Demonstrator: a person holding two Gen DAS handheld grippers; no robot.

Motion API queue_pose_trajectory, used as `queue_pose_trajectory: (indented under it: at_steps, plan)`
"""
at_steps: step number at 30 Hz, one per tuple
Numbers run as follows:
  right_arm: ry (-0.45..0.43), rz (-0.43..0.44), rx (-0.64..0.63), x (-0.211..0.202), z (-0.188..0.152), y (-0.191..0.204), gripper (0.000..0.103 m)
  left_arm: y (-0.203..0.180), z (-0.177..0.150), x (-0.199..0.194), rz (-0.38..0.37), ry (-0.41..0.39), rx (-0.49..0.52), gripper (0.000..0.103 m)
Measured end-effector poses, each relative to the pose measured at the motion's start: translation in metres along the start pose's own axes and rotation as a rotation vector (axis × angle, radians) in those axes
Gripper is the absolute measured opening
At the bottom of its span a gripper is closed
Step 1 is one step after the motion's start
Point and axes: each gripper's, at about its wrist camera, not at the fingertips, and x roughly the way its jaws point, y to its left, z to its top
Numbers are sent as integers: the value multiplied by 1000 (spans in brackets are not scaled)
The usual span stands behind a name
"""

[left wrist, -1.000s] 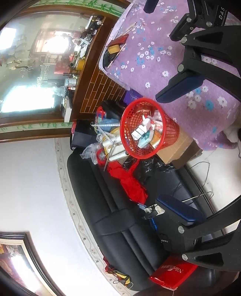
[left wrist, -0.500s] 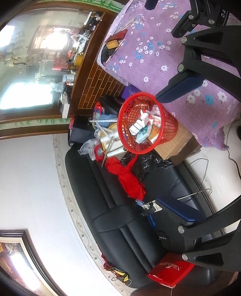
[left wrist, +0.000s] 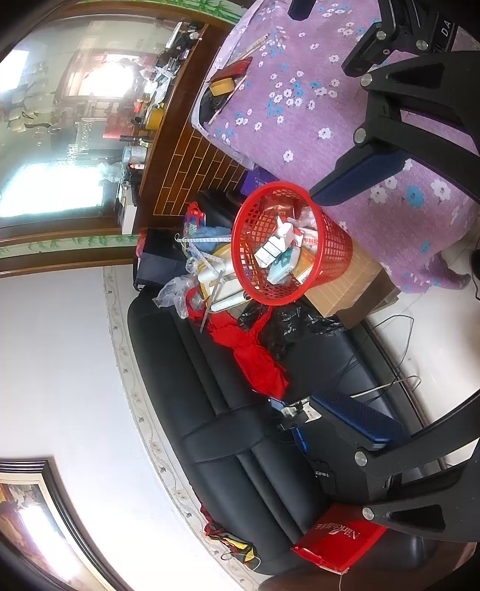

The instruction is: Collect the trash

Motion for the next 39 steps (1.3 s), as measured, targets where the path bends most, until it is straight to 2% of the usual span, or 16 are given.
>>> queue_pose_trajectory:
  at_steps: [39]
  plan:
    - [16, 8, -4, 7, -6, 1, 95, 0, -5, 4, 0, 9, -5, 99]
